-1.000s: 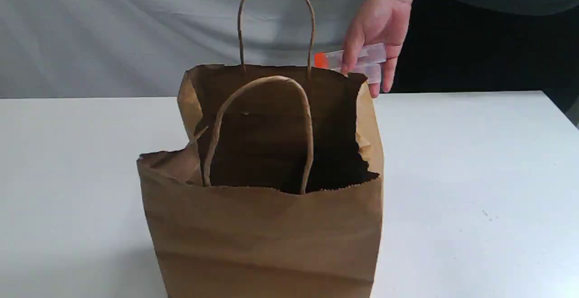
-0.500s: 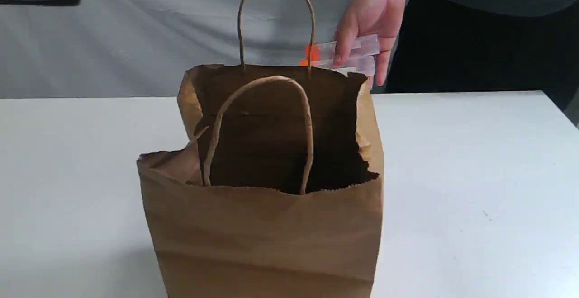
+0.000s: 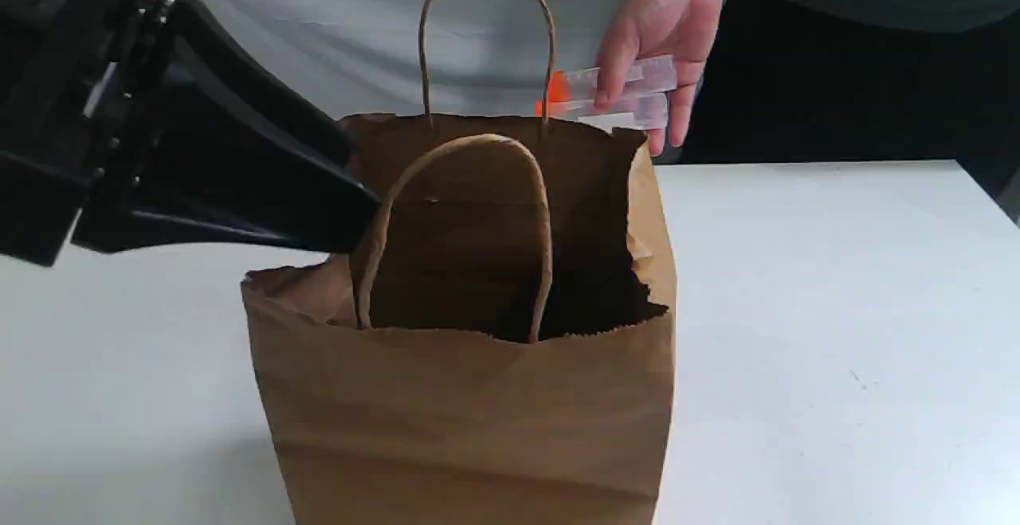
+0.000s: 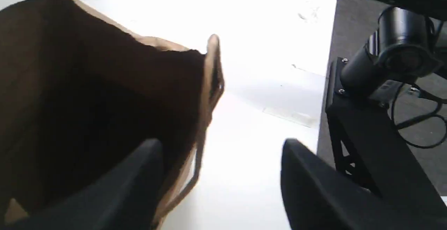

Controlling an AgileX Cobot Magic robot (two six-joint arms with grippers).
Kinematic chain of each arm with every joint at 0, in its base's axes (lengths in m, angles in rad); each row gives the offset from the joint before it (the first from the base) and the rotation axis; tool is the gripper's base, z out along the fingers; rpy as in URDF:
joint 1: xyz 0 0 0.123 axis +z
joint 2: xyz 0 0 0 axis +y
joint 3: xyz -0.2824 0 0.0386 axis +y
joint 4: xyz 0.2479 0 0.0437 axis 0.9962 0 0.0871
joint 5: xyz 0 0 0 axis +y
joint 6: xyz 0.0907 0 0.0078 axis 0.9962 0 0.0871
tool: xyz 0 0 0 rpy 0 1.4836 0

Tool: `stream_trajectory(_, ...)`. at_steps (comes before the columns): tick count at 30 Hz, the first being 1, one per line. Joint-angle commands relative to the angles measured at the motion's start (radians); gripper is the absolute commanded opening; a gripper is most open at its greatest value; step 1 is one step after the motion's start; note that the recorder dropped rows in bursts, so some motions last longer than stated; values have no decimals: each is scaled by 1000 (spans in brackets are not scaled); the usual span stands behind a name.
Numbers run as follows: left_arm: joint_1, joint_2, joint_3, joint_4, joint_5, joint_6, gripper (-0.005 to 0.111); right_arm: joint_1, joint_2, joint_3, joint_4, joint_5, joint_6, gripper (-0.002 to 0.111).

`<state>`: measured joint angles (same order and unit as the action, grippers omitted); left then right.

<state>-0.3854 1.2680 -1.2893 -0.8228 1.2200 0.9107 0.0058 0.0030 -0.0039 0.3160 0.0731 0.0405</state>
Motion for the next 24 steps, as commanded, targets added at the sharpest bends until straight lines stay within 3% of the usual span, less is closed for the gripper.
stream_trajectory(1,-43,2,-8,17,-25,6,53,-6,-3,4,5,-9,-4,0)
stream_trajectory(7,-94,16,-8,65,-103,6,53,-6,-3,4,5,-9,-4,0)
stream_trajectory(17,-96,88,-8,86,-145,2,50,-6,-3,4,5,-9,-6,0)
stream_trajectory(19,-96,85,-8,91,-152,2,39,-6,-3,4,5,-11,-7,0)
stream_trajectory(23,-96,85,-8,93,-151,12,-1,-6,-3,4,30,-23,-4,0)
stream_trajectory(24,-96,85,-8,95,-151,32,0,-6,-3,4,60,-25,-4,0)
